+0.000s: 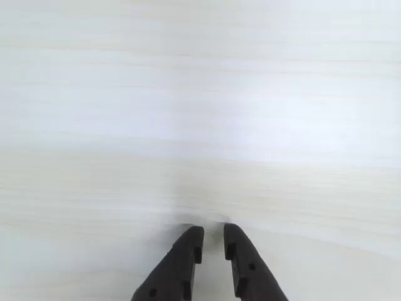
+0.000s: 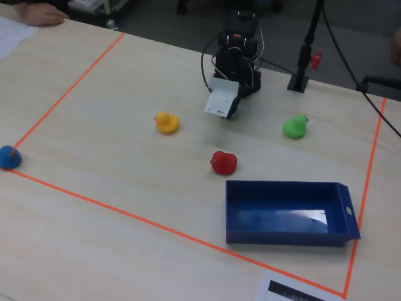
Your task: Grasp yellow duck and put it into box.
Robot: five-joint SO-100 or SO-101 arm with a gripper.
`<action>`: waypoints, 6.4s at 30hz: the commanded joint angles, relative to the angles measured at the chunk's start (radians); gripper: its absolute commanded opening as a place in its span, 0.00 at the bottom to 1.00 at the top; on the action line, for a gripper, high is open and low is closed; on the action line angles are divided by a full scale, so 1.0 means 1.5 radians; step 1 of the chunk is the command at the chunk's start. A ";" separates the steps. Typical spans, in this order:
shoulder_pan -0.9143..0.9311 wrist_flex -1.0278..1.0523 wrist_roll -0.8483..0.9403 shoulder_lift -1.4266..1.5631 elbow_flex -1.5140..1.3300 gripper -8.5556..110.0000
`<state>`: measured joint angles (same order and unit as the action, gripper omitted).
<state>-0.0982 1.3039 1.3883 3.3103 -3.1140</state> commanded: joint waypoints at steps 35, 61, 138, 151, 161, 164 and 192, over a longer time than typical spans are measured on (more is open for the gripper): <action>0.002 0.010 -0.005 0.000 0.002 0.08; 0.002 0.010 -0.005 0.000 0.002 0.08; 0.508 -1.337 0.138 -0.937 0.144 0.07; 0.345 -1.235 0.021 -0.585 0.070 0.07; 0.013 -0.838 -0.013 -0.463 0.225 0.07; -0.067 -0.832 -0.017 -0.516 0.288 0.07; -0.188 -0.652 -0.112 -1.393 1.148 0.08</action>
<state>-0.3697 0.2592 1.2272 1.2088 -1.4634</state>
